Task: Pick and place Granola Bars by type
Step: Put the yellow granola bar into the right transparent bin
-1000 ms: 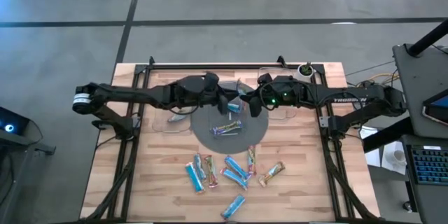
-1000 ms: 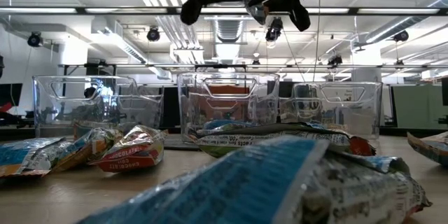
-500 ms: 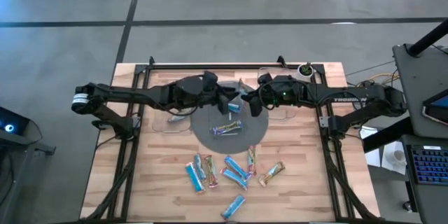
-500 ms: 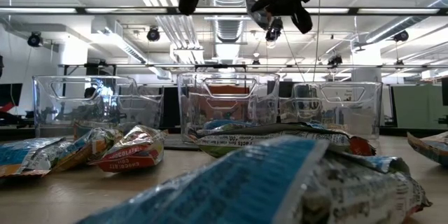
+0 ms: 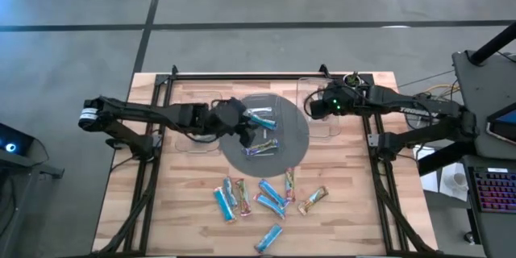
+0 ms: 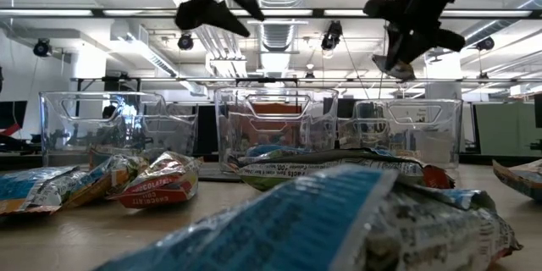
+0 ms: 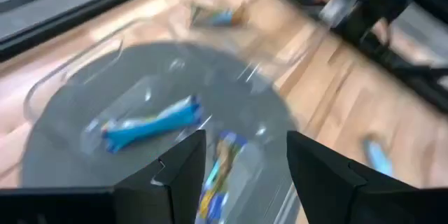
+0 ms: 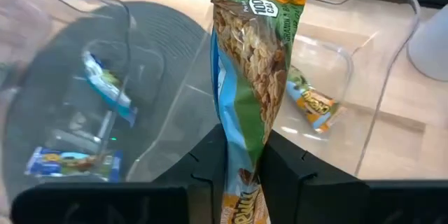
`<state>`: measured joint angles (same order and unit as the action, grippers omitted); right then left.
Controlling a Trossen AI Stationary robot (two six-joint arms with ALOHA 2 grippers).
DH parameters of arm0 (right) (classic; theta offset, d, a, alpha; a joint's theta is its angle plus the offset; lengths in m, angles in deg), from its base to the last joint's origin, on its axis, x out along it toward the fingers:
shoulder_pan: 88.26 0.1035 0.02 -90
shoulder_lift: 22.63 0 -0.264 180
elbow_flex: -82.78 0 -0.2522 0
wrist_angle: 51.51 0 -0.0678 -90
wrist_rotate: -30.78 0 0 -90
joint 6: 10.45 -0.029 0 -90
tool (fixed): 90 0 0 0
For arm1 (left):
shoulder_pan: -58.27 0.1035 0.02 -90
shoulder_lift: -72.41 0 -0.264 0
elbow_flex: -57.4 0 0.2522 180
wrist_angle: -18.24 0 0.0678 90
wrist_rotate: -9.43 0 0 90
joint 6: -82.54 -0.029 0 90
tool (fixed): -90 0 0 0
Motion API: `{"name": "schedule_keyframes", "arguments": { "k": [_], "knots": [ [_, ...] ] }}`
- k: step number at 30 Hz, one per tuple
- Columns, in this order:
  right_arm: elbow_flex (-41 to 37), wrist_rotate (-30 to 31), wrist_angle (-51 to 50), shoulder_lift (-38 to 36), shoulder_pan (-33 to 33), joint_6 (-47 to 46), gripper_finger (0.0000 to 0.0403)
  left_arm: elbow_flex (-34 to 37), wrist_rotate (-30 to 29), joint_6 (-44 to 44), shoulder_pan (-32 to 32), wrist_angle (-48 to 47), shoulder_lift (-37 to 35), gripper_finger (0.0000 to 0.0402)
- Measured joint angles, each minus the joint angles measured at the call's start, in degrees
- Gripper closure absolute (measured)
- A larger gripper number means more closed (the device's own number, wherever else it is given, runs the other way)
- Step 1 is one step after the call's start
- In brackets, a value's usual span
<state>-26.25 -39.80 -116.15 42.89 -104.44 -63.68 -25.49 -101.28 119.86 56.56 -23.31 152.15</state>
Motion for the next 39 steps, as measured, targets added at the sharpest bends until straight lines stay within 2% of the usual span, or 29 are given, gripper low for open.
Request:
{"name": "schedule_keyframes", "arguments": {
  "k": [9, 13, 15, 20, 23, 27, 31, 36, 39],
  "knots": [
    [-0.76, 0.22, -1.9, 5.41, -4.0, 3.68, 0.0239, 0.0, -0.4, 6.75, -4.77, -15.89, -0.34, 0.022],
    [-0.51, 0.24, -0.25, 5.07, -2.69, 7.65, 0.0208, 0.02, -0.32, 9.29, -7.57, -22.24, -0.34, 0.022],
    [-0.32, 0.15, 1.19, 4.21, -0.94, 11.79, 0.0199, 0.24, -0.29, 7.05, -9.62, -24.34, -0.34, 0.022],
    [0.0, -4.02, 2.84, 2.34, 5.77, 27.75, 0.0191, 3.92, 2.15, -5.81, -15.0, -26.05, -0.39, 0.022],
    [0.0, -5.12, 0.99, 2.45, 9.92, 32.09, 0.0192, 6.3, 5.3, -9.8, -17.28, -25.81, -0.39, 0.022],
    [0.0, -7.54, -3.67, 2.76, 15.15, 30.91, 0.0193, 8.77, 8.16, -9.77, -19.95, -25.68, -0.24, 0.022],
    [0.0, -11.88, -7.35, 2.75, 22.61, 30.15, 0.0193, 10.63, 8.19, -9.41, -22.12, -25.38, -0.24, 0.022],
    [-0.91, -12.52, -7.33, 3.68, 33.24, 36.97, 0.0192, 12.05, 7.86, -6.92, -22.67, -25.11, -0.21, 0.022],
    [-2.33, -11.61, -5.79, 5.37, 37.45, 38.25, 0.0192, 12.48, 7.74, -5.92, -22.67, -24.74, -0.21, 0.022]
  ]
}}
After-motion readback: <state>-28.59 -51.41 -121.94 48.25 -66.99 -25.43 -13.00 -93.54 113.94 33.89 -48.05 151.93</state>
